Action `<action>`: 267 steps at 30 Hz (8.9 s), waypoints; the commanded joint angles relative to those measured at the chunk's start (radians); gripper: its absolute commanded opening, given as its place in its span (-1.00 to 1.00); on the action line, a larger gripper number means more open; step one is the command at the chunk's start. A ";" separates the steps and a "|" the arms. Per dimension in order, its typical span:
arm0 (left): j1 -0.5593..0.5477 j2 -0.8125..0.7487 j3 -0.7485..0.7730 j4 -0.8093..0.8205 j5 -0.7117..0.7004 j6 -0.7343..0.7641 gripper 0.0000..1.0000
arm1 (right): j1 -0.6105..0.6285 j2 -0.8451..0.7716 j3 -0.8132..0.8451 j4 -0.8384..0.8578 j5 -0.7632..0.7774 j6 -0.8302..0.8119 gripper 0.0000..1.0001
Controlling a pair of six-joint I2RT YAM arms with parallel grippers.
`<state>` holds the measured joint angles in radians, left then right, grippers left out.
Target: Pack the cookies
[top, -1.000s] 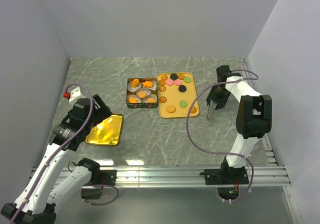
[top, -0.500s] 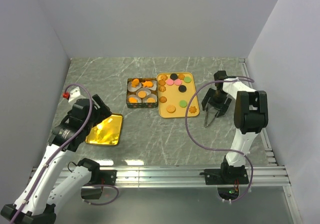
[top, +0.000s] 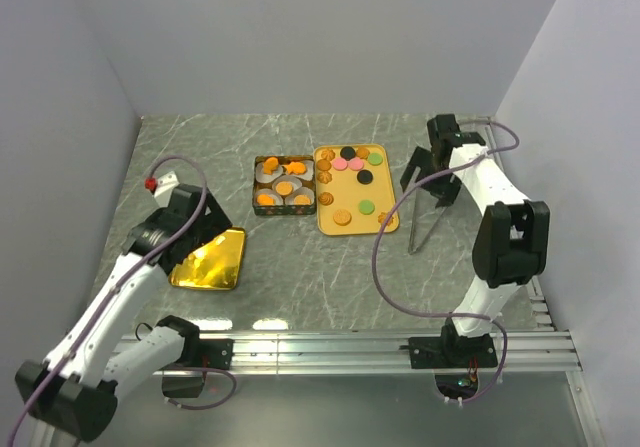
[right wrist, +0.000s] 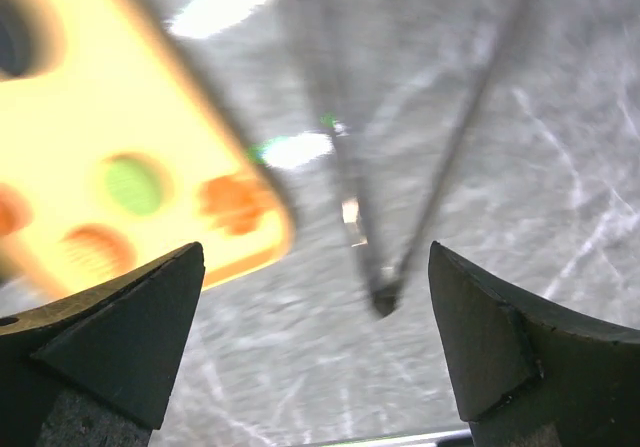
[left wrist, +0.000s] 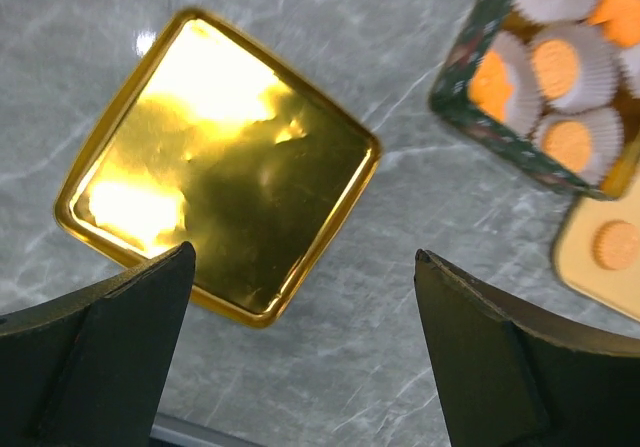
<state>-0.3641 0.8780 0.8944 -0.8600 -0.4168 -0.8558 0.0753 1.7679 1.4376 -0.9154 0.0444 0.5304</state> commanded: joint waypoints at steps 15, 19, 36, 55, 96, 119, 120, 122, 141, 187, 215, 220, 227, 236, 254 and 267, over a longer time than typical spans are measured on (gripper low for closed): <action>0.229 0.380 0.098 0.055 0.194 -0.163 0.74 | 0.233 -0.194 0.147 -0.033 -0.205 0.019 0.98; 0.249 0.473 0.100 0.084 0.196 -0.146 0.69 | 0.257 -0.199 0.130 -0.016 -0.221 0.014 0.97; 0.277 0.713 0.138 0.185 0.181 -0.132 0.47 | 0.271 -0.219 0.026 0.033 -0.247 -0.017 0.94; 0.335 0.858 0.189 0.191 0.176 -0.074 0.01 | 0.271 -0.234 -0.023 0.038 -0.229 -0.024 0.93; 0.343 0.906 0.337 0.090 0.204 -0.104 -0.01 | 0.271 -0.208 0.012 0.020 -0.209 -0.056 0.93; 0.344 0.921 0.348 0.058 0.211 -0.043 -0.99 | 0.268 -0.206 0.006 0.026 -0.210 -0.056 0.93; 0.344 0.914 0.359 0.040 0.207 -0.040 -0.99 | 0.270 -0.206 0.017 0.023 -0.215 -0.056 0.92; 0.344 0.886 0.397 0.020 0.202 -0.032 -0.99 | 0.270 -0.205 0.029 0.020 -0.219 -0.052 0.92; 0.344 0.532 0.689 0.212 0.812 0.064 -0.99 | 0.270 -0.125 0.211 0.297 -0.867 0.175 0.94; 0.343 0.256 0.420 1.685 1.402 -0.861 -0.99 | 0.406 0.077 0.251 2.044 -1.161 1.477 1.00; 0.343 0.237 0.414 1.728 1.397 -0.893 -0.99 | 0.385 0.059 0.161 2.018 -1.153 1.406 0.97; 0.343 0.248 0.437 1.750 1.398 -0.913 -0.99 | 0.386 0.047 0.162 1.925 -1.158 1.321 0.97; 0.343 0.245 0.420 1.786 1.388 -0.933 -0.99 | 0.399 0.057 0.190 1.914 -1.163 1.321 0.97; 0.343 0.249 0.403 1.831 1.374 -0.959 -0.99 | 0.440 0.107 0.234 2.155 -1.152 1.516 0.96; 0.343 0.197 0.302 1.684 1.366 -0.865 -0.99 | 0.460 0.082 0.250 2.426 -1.101 1.751 -0.38; 0.344 0.199 0.317 1.224 1.351 -0.585 0.03 | 0.458 0.024 0.167 2.292 -1.138 1.617 -0.88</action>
<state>-0.0166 1.0779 1.1980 0.5030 0.9356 -1.5581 0.5289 1.8591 1.6123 1.3190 -1.0733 2.0148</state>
